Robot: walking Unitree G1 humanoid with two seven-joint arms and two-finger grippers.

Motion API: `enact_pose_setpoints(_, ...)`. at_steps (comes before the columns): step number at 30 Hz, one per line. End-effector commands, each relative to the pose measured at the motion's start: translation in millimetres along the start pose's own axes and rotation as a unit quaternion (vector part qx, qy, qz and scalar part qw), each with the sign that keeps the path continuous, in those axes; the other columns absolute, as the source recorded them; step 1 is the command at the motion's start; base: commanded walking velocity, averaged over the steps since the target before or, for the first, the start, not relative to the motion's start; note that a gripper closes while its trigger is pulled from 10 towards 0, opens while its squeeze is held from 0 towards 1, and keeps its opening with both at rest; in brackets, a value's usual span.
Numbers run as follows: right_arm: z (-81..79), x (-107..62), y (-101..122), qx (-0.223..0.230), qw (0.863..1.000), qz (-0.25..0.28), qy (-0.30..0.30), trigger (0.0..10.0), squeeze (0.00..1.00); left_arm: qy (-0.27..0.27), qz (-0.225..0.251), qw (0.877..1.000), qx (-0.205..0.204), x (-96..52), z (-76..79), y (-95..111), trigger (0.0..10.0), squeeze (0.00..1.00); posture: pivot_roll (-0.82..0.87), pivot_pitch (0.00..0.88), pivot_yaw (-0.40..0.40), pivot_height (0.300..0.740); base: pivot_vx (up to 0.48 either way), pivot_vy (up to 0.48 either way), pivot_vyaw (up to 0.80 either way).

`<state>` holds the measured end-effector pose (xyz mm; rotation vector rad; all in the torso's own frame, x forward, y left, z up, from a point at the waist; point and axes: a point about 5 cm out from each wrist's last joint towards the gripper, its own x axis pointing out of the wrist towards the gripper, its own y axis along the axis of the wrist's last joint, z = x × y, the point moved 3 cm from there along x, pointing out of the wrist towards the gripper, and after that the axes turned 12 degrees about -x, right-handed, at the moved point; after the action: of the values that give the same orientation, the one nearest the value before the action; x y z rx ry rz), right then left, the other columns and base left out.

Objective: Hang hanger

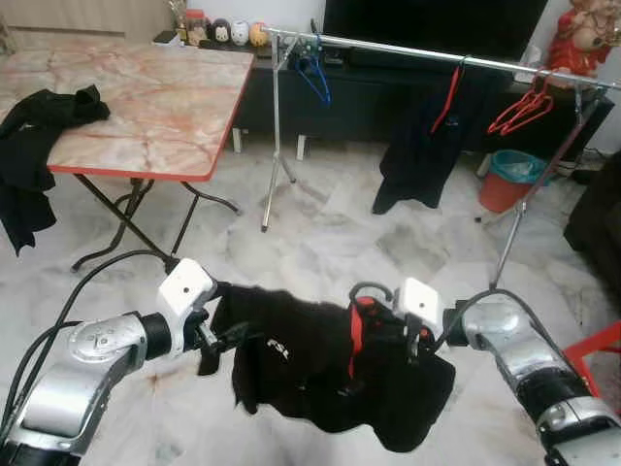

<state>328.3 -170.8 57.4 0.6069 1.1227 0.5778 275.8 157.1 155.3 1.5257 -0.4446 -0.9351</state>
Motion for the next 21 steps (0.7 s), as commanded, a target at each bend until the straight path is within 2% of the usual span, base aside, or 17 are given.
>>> enact_pose_setpoints(1,8.9,-4.4,-1,-0.014,1.000,-0.023,-0.014,10.0,0.00,-0.017,0.004,1.000,0.006,-0.9,5.3,8,10.0,0.00,0.21,0.000,-0.093,0.740,0.000,0.000,0.00)
enact_pose_setpoints(4,9.8,1.0,2,-0.013,1.000,-0.024,-0.012,10.0,0.00,-0.034,0.002,0.999,0.009,2.7,10.6,9,10.0,0.00,0.22,0.000,-0.096,0.740,0.000,0.000,0.00)
enact_pose_setpoints(8,3.8,5.8,10,-0.024,1.000,0.002,0.019,10.0,0.00,-0.047,0.000,0.999,0.004,8.1,15.4,7,10.0,0.00,0.22,0.000,-0.099,0.740,0.000,0.000,0.00)
enact_pose_setpoints(10,-0.2,8.0,16,-0.029,0.998,0.020,0.048,10.0,0.00,-0.073,-0.005,0.997,-0.007,12.9,23.0,3,10.0,0.00,0.22,0.000,-0.101,0.740,0.000,0.000,0.00)
enact_pose_setpoints(13,-2.2,10.0,17,-0.034,0.997,0.020,0.065,10.0,0.00,-0.089,-0.014,0.996,-0.013,15.5,27.1,1,10.0,0.00,0.22,0.000,-0.103,0.740,0.000,0.000,0.00)
enact_pose_setpoints(14,-4.2,11.1,16,-0.039,0.996,0.010,0.077,10.0,0.00,-0.099,-0.017,0.995,-0.014,17.8,29.9,0,10.0,1.00,0.22,0.000,-0.104,0.740,0.000,0.000,0.00)
enact_pose_setpoints(18,-8.8,13.5,14,-0.053,0.993,-0.005,0.102,10.0,0.00,-0.133,-0.028,0.991,-0.016,23.3,39.1,-3,10.0,1.00,0.22,0.000,-0.104,0.740,0.000,0.000,0.00)
enact_pose_setpoints(21,-13.2,17.6,23,-0.053,0.990,0.020,0.127,10.0,0.00,-0.136,-0.047,0.990,-0.004,33.1,40.8,-10,10.0,1.00,0.22,0.000,-0.111,0.740,0.000,0.000,0.00)
